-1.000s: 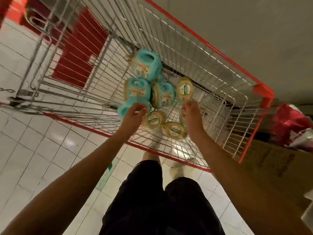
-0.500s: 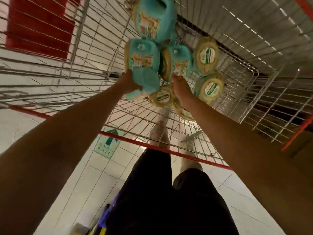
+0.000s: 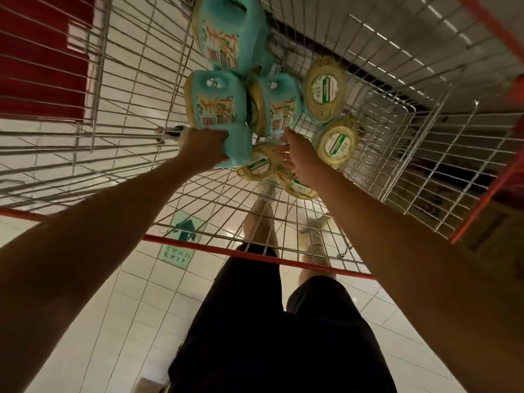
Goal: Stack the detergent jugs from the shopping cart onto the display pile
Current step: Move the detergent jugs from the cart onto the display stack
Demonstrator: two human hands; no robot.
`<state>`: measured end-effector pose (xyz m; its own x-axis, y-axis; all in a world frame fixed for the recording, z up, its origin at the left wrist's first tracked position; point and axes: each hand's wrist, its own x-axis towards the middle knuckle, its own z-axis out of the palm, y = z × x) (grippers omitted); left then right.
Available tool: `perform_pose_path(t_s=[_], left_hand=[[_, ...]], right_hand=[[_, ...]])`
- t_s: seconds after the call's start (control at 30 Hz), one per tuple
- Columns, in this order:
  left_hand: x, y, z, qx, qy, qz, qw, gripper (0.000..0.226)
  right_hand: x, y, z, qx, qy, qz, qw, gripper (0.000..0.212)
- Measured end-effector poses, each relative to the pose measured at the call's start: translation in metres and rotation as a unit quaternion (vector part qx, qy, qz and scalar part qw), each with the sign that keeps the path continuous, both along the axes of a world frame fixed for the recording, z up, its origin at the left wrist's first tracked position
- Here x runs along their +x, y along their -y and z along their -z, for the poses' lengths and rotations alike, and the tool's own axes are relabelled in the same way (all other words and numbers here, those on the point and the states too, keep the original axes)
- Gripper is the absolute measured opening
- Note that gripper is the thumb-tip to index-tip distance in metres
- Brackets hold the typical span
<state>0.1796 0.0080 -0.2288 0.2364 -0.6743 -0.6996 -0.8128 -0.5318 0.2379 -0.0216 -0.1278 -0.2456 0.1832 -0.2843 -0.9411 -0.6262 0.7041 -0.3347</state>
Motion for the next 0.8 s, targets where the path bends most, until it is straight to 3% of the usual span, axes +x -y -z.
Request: perform_pose_path(t_s=[0.1, 0.17, 0.27, 0.33, 0.4, 0.53, 0.63, 0.7, 0.77, 0.8], left_hand=[[-0.019, 0.003, -0.035, -0.167, 0.044, 0.118, 0.978, 0.028], [-0.026, 0.002, -0.063, -0.235, 0.029, 0.161, 0.958, 0.037], [-0.03, 0.008, -0.105, -0.29, -0.009, 0.229, 0.929, 0.054], [-0.036, 0.012, -0.13, -0.306, -0.028, 0.281, 0.909, 0.053], [-0.043, 0.019, -0.15, -0.319, -0.04, 0.315, 0.893, 0.051], [-0.055, 0.022, -0.178, -0.372, -0.03, 0.3, 0.878, 0.047], [-0.067, 0.016, -0.19, -0.395, -0.051, 0.149, 0.905, 0.061], [-0.081, 0.013, -0.2, -0.357, -0.165, -0.078, 0.916, 0.093], [-0.098, 0.013, -0.21, -0.295, -0.322, -0.314, 0.843, 0.106], [-0.105, 0.016, -0.218, -0.249, -0.365, -0.396, 0.805, 0.102]], right_hand=[[-0.002, 0.007, -0.014, 0.013, 0.005, 0.021, 1.0, 0.051], [-0.007, 0.011, -0.028, 0.029, 0.023, 0.035, 0.999, 0.047], [-0.019, 0.017, -0.051, 0.128, 0.111, 0.111, 0.979, 0.047], [-0.033, 0.02, -0.067, 0.237, 0.167, 0.156, 0.944, 0.065], [-0.049, 0.022, -0.076, 0.291, 0.199, 0.137, 0.926, 0.078], [-0.08, 0.017, -0.096, 0.299, 0.218, 0.132, 0.92, 0.058], [-0.097, 0.008, -0.118, 0.279, 0.264, 0.181, 0.905, 0.06], [-0.101, -0.001, -0.143, 0.261, 0.34, 0.219, 0.877, 0.056], [-0.1, -0.008, -0.169, 0.263, 0.452, 0.248, 0.815, 0.046], [-0.1, -0.013, -0.183, 0.198, 0.456, 0.247, 0.832, 0.045]])
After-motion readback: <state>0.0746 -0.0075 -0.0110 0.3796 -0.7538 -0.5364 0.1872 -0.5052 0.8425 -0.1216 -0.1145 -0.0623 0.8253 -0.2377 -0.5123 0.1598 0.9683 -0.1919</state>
